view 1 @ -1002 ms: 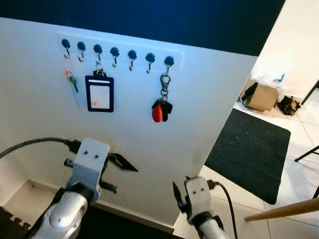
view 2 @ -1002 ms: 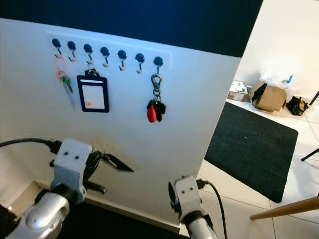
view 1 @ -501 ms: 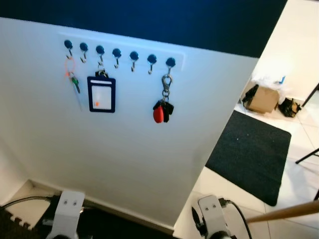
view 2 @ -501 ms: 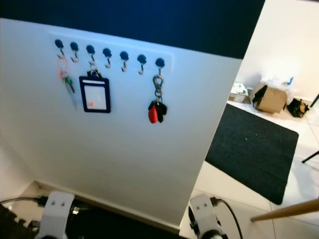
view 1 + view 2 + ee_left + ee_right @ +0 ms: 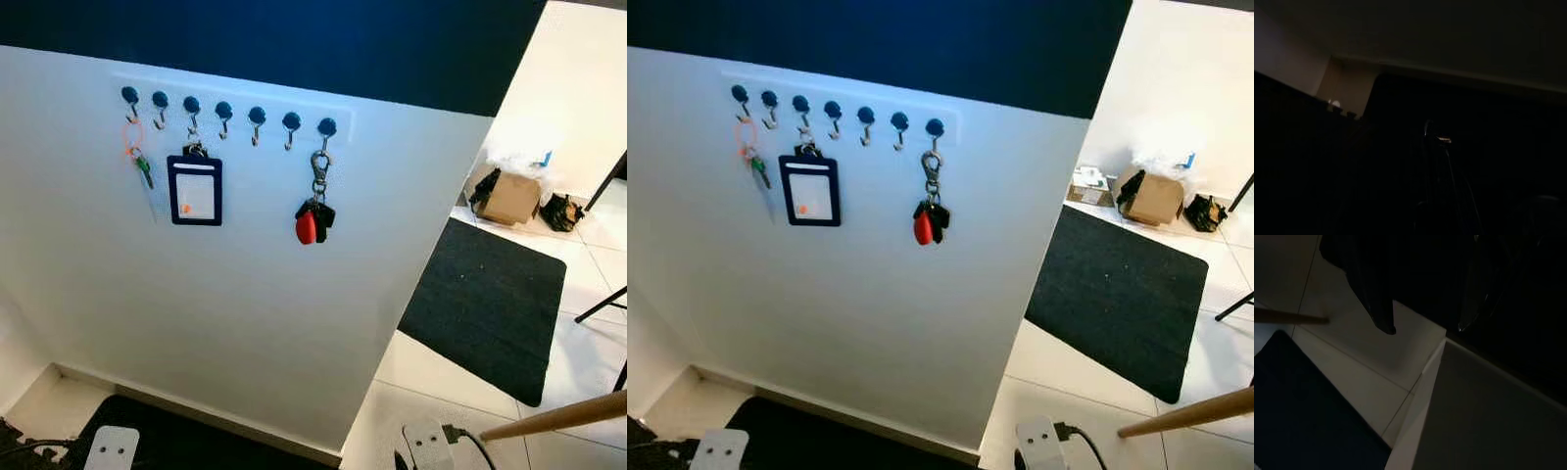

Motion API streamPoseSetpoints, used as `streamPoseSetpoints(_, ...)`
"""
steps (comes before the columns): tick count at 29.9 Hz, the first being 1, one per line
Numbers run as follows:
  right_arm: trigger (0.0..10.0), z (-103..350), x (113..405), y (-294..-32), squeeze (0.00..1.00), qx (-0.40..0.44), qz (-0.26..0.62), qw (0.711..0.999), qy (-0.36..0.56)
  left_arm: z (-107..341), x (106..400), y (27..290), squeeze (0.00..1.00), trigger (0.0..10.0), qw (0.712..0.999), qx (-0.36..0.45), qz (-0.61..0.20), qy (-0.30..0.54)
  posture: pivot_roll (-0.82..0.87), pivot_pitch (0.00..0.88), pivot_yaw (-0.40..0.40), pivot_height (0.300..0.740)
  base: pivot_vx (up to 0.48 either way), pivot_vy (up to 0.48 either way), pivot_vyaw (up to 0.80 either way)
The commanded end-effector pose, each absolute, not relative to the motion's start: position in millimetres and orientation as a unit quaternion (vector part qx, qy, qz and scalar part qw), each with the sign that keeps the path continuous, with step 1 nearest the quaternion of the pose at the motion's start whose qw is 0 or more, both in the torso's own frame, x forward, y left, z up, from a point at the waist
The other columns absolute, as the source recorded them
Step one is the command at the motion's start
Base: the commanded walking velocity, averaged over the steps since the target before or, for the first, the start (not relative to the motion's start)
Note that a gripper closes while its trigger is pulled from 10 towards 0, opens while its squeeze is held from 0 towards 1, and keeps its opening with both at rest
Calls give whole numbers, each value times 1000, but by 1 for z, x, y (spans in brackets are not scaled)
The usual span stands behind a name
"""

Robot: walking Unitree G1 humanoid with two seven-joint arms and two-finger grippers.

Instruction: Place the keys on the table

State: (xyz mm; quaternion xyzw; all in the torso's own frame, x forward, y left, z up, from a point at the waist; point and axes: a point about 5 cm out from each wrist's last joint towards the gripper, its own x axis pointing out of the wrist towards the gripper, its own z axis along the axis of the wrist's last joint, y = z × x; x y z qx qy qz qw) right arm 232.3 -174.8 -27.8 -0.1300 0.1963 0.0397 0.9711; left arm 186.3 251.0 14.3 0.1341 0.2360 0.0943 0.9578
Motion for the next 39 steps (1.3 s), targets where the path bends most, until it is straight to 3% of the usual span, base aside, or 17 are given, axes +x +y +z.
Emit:
streamPoseSetpoints(1, 10000, -34, 225, -177, 0, -123, 29, 969, 210, 11, 184, 250, 0, 10000, 956, 150, 81, 238, 196, 134, -30, 740, 0, 0, 0)
streamPoseSetpoints(11, 10000, -39, 222, -177, 0, -118, 30, 968, 219, 11, 190, 247, 0, 10000, 960, 151, 76, 224, 202, 142, -32, 740, 0, 0, 0)
streamPoseSetpoints(39, 10000, -42, 222, -175, 0, -118, 36, 967, 224, 11, 191, 244, 0, 10000, 963, 151, 69, 214, 212, 156, -40, 740, 0, 0, -788)
